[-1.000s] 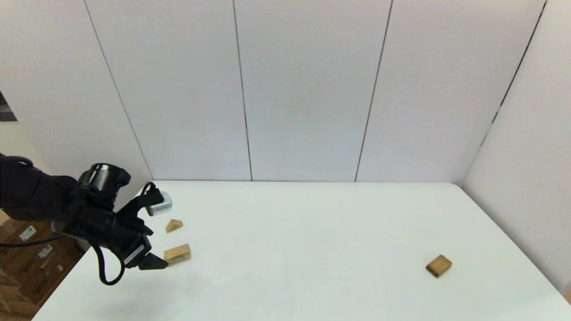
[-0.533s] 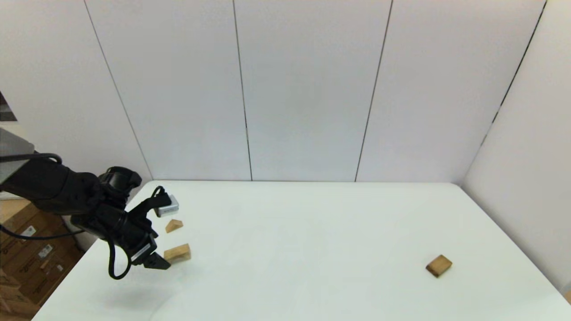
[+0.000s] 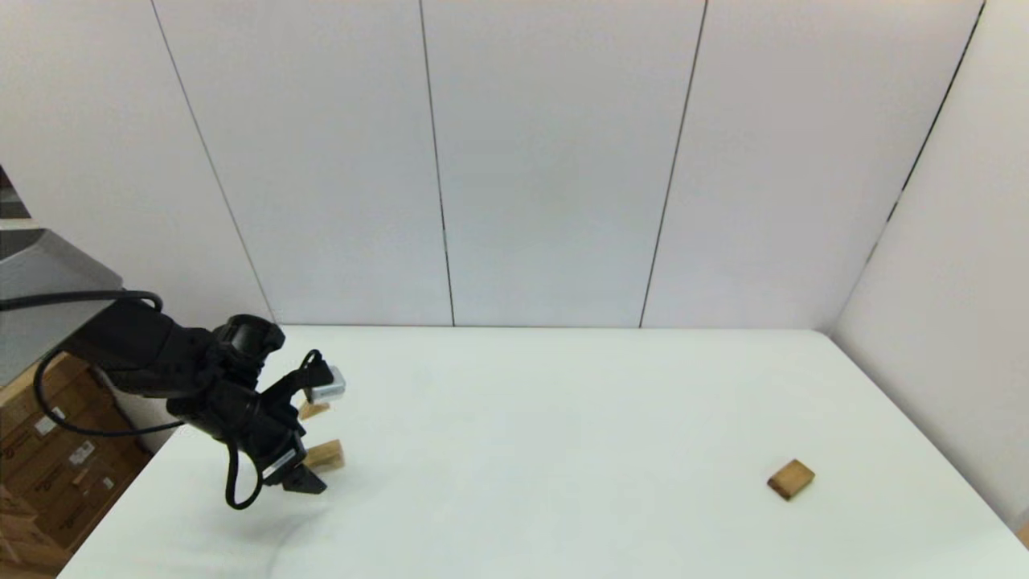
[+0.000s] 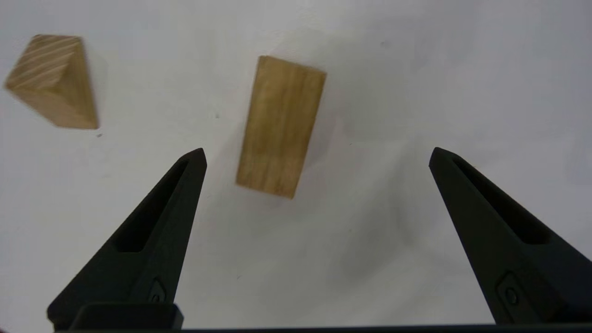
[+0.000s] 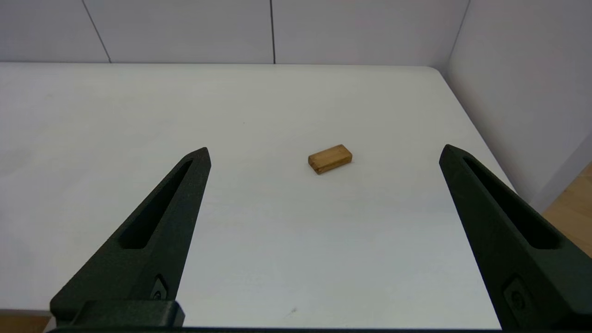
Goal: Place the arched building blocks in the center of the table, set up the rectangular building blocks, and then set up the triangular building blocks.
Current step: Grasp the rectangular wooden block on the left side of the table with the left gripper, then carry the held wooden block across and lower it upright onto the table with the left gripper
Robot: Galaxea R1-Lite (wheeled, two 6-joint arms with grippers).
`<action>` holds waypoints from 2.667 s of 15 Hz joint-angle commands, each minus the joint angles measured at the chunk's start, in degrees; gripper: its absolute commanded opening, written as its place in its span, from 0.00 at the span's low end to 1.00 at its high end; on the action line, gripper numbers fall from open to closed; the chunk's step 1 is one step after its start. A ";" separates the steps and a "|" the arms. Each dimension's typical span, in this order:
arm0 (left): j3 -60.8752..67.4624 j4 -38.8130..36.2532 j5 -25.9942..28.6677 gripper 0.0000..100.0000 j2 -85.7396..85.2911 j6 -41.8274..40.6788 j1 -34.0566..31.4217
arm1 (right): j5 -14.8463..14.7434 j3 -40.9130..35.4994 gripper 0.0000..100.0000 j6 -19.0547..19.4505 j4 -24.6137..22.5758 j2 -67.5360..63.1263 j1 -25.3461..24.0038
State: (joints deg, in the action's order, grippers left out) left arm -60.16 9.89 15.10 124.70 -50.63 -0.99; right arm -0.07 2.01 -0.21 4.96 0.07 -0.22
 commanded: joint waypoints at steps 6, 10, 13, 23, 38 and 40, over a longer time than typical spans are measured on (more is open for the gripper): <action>-2.42 0.05 0.19 1.00 5.20 -0.17 1.78 | -0.01 0.01 1.00 0.03 0.05 0.01 -0.04; -2.68 0.22 0.19 1.00 5.20 -0.26 1.69 | 0.07 0.01 1.00 0.03 0.05 0.01 -0.04; -2.68 0.31 0.19 0.00 5.03 -0.26 1.69 | 0.07 0.01 1.00 0.03 0.05 0.01 -0.04; -2.77 0.13 0.19 0.00 4.59 -0.35 1.51 | -0.01 0.01 1.00 0.03 0.05 -0.07 -0.04; -27.82 6.64 0.01 0.00 14.43 0.44 31.40 | -0.01 0.01 1.00 0.03 0.05 -0.07 -0.04; -29.40 10.94 0.01 0.00 13.73 0.35 33.24 | -0.01 0.01 1.00 0.03 0.05 0.01 -0.04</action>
State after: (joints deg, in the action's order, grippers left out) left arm -87.82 17.66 15.04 138.14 -49.88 30.07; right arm -0.10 2.01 -0.16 4.99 0.07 -0.24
